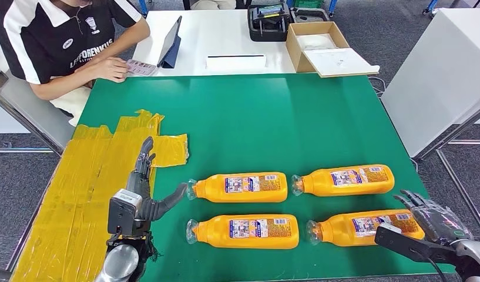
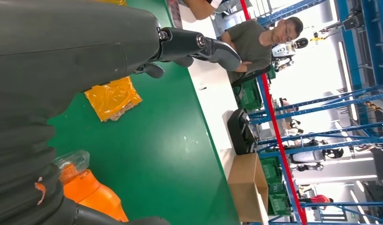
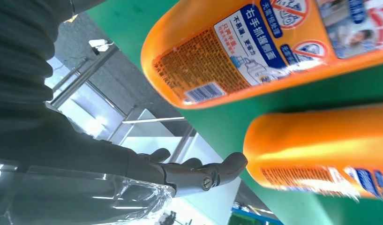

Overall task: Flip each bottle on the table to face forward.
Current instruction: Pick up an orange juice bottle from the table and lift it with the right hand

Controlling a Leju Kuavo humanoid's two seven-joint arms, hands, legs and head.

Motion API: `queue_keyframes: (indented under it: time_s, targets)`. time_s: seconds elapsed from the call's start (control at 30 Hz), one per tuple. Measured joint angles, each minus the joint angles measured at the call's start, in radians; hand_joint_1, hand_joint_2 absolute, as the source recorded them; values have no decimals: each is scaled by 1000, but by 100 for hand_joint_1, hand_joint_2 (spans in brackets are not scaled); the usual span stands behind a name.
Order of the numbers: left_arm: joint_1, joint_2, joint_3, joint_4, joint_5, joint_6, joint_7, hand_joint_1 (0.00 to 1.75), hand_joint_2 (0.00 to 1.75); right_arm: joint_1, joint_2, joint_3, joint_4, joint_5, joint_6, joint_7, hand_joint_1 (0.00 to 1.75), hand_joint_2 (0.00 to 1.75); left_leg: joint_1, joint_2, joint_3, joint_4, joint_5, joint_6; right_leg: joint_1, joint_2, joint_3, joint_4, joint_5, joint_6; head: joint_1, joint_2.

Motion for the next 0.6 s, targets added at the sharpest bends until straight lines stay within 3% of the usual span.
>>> queue_keyframes:
  time_s: [0.6]
  targets:
    - [-14, -1, 0, 35, 0, -19, 0, 0, 175, -25, 107, 64, 123, 55, -35, -2, 0, 175, 0, 0, 0, 0, 0, 0, 0, 0, 0, 0, 0, 0, 0, 0]
